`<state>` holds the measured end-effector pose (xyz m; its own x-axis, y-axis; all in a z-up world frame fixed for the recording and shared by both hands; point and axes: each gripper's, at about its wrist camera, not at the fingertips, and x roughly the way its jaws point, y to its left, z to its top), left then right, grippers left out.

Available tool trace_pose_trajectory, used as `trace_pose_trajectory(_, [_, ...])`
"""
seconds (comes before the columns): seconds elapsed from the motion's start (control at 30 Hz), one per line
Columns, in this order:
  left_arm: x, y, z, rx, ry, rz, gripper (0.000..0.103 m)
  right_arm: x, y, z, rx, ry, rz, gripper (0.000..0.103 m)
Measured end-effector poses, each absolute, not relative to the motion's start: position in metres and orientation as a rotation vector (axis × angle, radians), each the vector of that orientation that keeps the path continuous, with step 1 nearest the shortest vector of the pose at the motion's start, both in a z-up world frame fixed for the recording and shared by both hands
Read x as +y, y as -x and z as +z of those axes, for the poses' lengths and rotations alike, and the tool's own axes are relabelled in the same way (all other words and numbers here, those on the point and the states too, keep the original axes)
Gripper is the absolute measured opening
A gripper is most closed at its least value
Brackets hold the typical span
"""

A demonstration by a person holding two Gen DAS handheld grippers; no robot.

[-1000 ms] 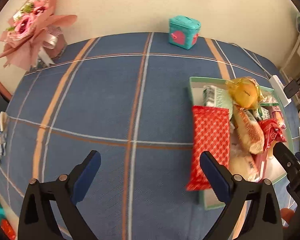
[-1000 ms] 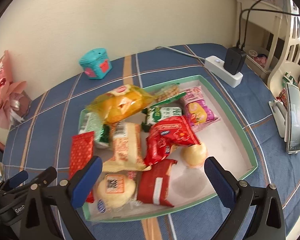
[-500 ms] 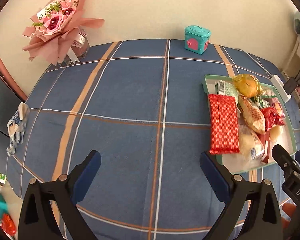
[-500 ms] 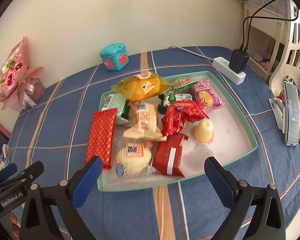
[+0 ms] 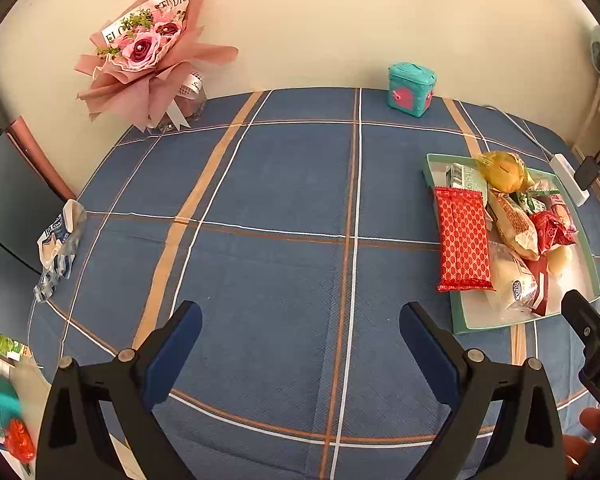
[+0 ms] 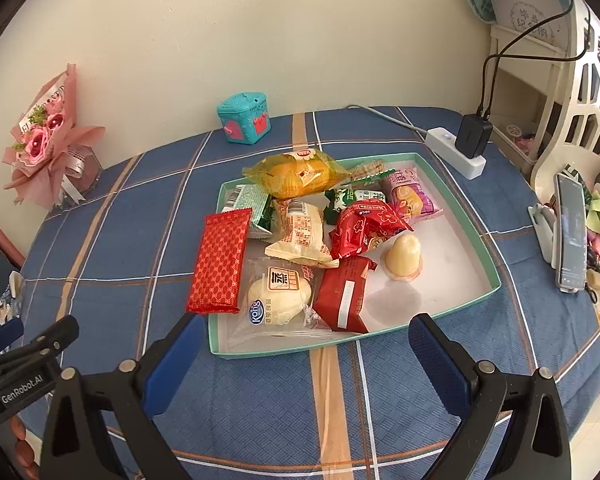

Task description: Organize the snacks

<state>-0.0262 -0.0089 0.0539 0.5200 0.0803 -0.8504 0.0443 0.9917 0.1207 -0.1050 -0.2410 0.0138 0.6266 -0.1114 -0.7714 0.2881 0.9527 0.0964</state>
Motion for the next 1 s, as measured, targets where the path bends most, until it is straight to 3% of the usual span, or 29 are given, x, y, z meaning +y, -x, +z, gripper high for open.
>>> trace_pose_trajectory(1.0, [-0.0071,0.0252,0.0527,1.04,-0.144,0.014,0.099,-0.2443,0.104,0.0111,0.884,-0.195,-0.262,0.103])
